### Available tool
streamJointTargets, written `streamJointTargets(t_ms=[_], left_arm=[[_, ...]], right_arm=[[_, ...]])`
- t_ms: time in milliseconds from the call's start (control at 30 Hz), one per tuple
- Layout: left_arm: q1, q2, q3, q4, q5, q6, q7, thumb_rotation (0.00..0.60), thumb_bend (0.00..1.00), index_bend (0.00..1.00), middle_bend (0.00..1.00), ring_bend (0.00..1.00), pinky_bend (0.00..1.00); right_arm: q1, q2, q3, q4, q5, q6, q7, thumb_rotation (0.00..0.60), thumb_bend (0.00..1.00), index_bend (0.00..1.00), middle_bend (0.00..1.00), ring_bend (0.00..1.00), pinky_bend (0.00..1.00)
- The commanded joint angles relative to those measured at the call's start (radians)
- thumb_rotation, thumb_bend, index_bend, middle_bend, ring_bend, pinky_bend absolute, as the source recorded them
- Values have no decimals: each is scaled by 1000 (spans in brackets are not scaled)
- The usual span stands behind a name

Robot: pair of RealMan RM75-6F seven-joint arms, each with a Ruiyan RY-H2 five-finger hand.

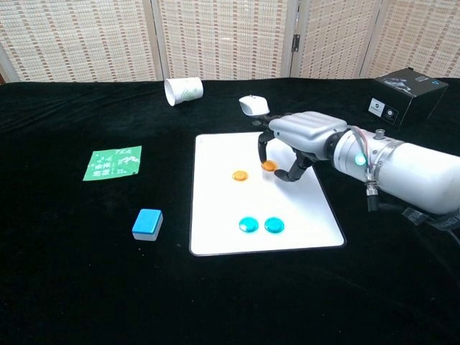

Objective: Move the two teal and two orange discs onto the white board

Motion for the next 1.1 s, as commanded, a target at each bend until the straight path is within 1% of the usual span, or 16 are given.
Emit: streamJointTargets(t_ms=[33, 333, 433, 500, 533, 600, 667, 700, 767, 900, 967, 1100], left_arm=[[1, -1, 0, 3, -3, -1, -2, 600, 278, 98, 8, 35, 0], [0, -2, -1, 12, -3, -2, -11, 600, 278, 98, 8, 35, 0], [0, -2, -1, 15, -4, -3, -15, 600, 277, 98, 8, 35, 0], [2, -3, -1, 18, -8, -3, -18, 600, 278, 98, 8, 35, 0], [2, -4, -1, 20, -9, -3, -19, 600, 278, 98, 8, 35, 0], [3, -5, -1, 24, -9, -4, -22, 600, 278, 98, 8, 35, 0], [3, -6, 0, 26, -9, -5, -24, 600, 277, 97, 8, 35, 0], [2, -6, 0, 27, -9, -5, -25, 600, 277, 97, 8, 35, 0], [2, -7, -1, 29, -9, -5, -27, 600, 278, 96, 8, 35, 0], [0, -7, -4, 30, -8, -4, -33, 600, 278, 94, 8, 35, 0], [-3, -9, -7, 31, -10, -6, -35, 600, 278, 94, 8, 35, 0], [-12, -17, -12, 28, -2, -9, -26, 600, 278, 94, 8, 35, 0]], right_arm=[[12, -14, 5, 14, 19, -10, -19, 600, 475, 516, 24, 0, 0], [36, -36, 8, 34, 52, -15, -44, 600, 474, 488, 25, 0, 0], [40, -39, 5, 36, 61, -21, -50, 600, 475, 449, 25, 0, 0], [41, -39, 1, 35, 63, -22, -50, 600, 475, 391, 25, 0, 0], [41, -38, -1, 34, 63, -21, -50, 600, 475, 345, 24, 0, 0], [39, -29, -3, 23, 58, -15, -45, 600, 475, 210, 21, 0, 0], [32, -15, -2, 6, 52, -4, -35, 600, 475, 102, 18, 0, 0], [25, 1, 1, -10, 47, 9, -24, 600, 475, 52, 17, 0, 0], [10, 31, 2, -43, 36, 30, -9, 600, 475, 7, 15, 0, 0], [-48, 122, 5, -136, 4, 118, 27, 600, 475, 1, 7, 0, 0], [-90, 181, -3, -196, -17, 176, 40, 600, 475, 1, 3, 0, 0], [-192, 304, -43, -308, -71, 298, 67, 600, 475, 1, 1, 0, 0]])
